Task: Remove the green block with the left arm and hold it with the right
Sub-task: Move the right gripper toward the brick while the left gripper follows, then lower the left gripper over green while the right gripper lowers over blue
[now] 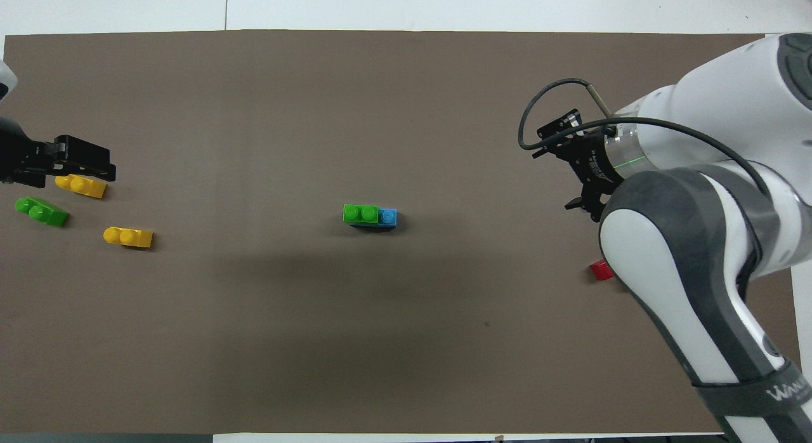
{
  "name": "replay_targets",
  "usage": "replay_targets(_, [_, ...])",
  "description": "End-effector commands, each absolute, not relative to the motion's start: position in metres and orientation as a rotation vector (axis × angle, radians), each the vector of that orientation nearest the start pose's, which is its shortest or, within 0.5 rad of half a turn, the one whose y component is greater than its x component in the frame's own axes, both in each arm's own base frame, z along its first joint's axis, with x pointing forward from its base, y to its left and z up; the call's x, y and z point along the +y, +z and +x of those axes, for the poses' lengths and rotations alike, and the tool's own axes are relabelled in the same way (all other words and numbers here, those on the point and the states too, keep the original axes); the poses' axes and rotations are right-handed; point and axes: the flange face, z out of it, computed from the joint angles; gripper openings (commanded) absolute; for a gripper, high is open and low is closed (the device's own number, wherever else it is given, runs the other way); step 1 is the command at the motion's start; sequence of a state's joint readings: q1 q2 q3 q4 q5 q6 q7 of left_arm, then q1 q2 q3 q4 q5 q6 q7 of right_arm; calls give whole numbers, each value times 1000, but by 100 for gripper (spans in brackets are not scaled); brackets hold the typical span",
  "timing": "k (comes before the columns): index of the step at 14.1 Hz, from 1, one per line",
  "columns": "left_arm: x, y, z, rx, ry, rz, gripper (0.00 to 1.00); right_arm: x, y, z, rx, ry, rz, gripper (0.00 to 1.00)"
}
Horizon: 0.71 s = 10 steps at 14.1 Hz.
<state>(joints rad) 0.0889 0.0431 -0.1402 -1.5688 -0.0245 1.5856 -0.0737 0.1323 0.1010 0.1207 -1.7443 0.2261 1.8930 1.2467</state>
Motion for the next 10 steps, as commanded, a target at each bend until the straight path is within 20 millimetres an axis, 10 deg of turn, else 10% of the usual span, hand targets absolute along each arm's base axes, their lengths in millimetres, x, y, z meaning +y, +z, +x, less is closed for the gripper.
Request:
replay_targets(1, [-52, 595, 559, -302, 11, -3149, 100, 202, 483, 573, 1662, 277, -2324, 92])
replay_targets(10, [-174, 545, 504, -1442, -62, -2847, 100, 276, 394, 553, 1867, 470, -2031, 92])
